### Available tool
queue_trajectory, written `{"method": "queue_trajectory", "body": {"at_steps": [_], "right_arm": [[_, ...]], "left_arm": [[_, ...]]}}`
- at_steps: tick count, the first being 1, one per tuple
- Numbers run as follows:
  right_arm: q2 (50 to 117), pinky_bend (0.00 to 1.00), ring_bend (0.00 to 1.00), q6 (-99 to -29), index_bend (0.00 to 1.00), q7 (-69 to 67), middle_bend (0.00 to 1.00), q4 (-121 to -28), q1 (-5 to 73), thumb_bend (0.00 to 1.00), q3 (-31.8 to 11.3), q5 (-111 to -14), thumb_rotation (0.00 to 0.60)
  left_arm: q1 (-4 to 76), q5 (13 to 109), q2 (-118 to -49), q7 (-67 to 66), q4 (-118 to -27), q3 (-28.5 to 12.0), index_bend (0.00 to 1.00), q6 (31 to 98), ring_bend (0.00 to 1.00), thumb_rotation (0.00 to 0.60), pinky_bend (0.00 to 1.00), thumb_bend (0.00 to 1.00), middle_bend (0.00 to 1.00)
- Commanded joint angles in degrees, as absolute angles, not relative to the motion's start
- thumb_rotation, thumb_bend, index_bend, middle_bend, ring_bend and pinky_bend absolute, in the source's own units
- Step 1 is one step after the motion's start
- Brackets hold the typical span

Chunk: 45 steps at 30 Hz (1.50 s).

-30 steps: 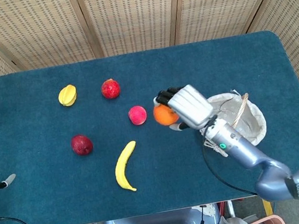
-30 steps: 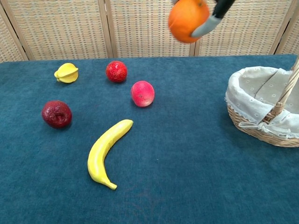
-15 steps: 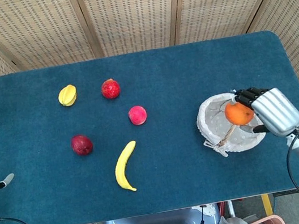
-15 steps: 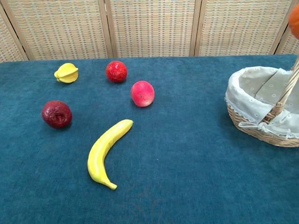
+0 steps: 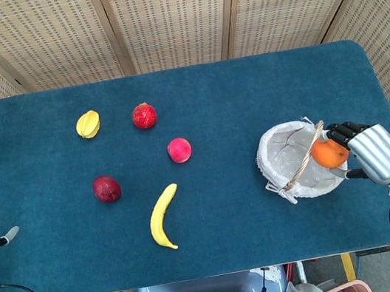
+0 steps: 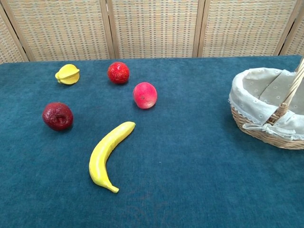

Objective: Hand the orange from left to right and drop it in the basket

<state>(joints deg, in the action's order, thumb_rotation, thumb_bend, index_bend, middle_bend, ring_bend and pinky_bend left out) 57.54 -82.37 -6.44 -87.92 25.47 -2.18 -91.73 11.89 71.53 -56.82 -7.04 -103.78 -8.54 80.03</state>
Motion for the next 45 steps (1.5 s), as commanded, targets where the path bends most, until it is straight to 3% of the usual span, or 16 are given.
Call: {"method": "queue_trajectory", "body": {"at_steps": [1, 15, 17, 20, 22, 37, 40, 45], "right_arm": [[58.9, 0.66, 0.46, -82.9, 0.51, -7.7, 0.54, -86.0, 24.4, 0.34, -2.1, -91.9, 0.600], [64.4, 0.65, 0.46, -81.4, 0.51, -10.8, 0.51, -78.8, 23.7, 0.34, -2.8, -92.3, 0.600], [64.6, 0.55, 0.39, -80.3, 0.43, -11.8, 0.39, -78.0, 23.8, 0.29, -2.3, -92.5, 0.600], [64.0, 0.27, 0.09, -78.6, 0.14, -13.0, 0.08, -78.5, 23.8, 0.05, -2.0, -91.9, 0.600], [63.4, 0.17, 0.01, -78.0, 0.03, -13.7, 0.00, -79.4, 23.8, 0.00, -2.2, -91.6, 0.600], [58.7, 0.09, 0.00, -82.7, 0.00, -9.4, 0.00, -86.3, 19.5, 0.00, -1.8, -92.5, 0.600], [55.9, 0.01, 0.00, -81.5, 0.00, -3.9, 0.00, -91.3, 16.8, 0.00, 0.2, -90.4, 0.600], [55.8, 0.00, 0.00, -83.4, 0.00, 4.6, 0.00, -97.5, 13.3, 0.00, 0.8, -88.0, 0.600]], "left_arm": [[11.9, 71.3, -56.8, -7.1, -103.7, -8.6, 0.00, 79.8, 0.00, 0.600, 0.00, 0.00, 0.00], [11.8, 71.6, -57.0, -7.6, -103.9, -8.4, 0.00, 79.7, 0.00, 0.600, 0.00, 0.00, 0.00], [11.8, 71.6, -57.0, -7.4, -103.9, -8.5, 0.00, 79.7, 0.00, 0.600, 0.00, 0.00, 0.00], [11.8, 71.5, -56.9, -7.3, -103.8, -8.6, 0.00, 79.7, 0.00, 0.600, 0.00, 0.00, 0.00], [11.8, 71.4, -56.9, -7.2, -103.8, -8.6, 0.00, 79.6, 0.00, 0.600, 0.00, 0.00, 0.00], [11.5, 72.0, -56.8, -7.2, -104.1, -8.4, 0.00, 79.8, 0.00, 0.600, 0.00, 0.00, 0.00], [11.2, 72.9, -57.2, -7.8, -103.9, -7.9, 0.00, 80.7, 0.00, 0.600, 0.00, 0.00, 0.00], [10.5, 74.6, -58.2, -8.4, -103.0, -7.1, 0.00, 81.8, 0.00, 0.600, 0.00, 0.00, 0.00]]}}
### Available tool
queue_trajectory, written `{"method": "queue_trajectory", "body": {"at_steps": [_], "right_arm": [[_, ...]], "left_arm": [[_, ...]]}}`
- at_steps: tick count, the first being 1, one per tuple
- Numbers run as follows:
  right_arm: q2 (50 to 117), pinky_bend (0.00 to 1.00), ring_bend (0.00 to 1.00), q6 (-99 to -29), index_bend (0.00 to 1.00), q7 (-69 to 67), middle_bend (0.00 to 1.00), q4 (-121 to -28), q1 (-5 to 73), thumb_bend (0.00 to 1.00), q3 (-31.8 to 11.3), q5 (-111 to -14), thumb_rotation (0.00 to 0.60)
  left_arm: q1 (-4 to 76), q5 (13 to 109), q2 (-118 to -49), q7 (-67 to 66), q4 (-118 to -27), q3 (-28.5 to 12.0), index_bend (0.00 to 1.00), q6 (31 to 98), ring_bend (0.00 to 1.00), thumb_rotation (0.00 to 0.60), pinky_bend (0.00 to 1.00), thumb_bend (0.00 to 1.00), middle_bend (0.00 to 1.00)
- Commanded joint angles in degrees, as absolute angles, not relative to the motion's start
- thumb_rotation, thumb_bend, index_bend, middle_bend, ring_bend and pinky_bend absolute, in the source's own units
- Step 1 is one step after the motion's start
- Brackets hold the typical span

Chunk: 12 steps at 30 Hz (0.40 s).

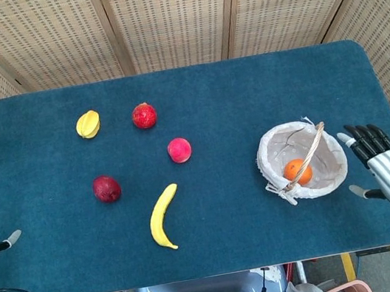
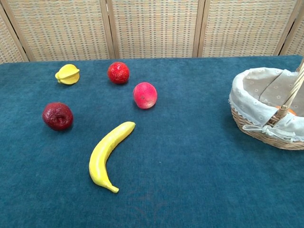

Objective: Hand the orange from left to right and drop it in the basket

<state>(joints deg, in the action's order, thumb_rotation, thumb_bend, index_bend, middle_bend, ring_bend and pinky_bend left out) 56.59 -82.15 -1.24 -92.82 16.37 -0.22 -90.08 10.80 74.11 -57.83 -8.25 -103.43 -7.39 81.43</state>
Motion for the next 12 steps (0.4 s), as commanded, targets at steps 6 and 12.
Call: {"method": "queue_trajectory", "body": {"at_steps": [6, 12], "right_arm": [[58.9, 0.00, 0.00, -89.6, 0.00, 10.1, 0.00, -100.8, 9.4, 0.00, 0.4, -89.1, 0.600], [61.1, 0.00, 0.00, -93.1, 0.00, 13.0, 0.00, -100.6, 7.3, 0.00, -0.4, -90.3, 0.600]], "left_arm": [[9.9, 77.1, -59.8, -5.4, -99.8, -6.1, 0.00, 82.3, 0.00, 0.600, 0.00, 0.00, 0.00], [9.1, 78.0, -60.0, -4.5, -99.6, -5.4, 0.00, 82.9, 0.00, 0.600, 0.00, 0.00, 0.00]]}}
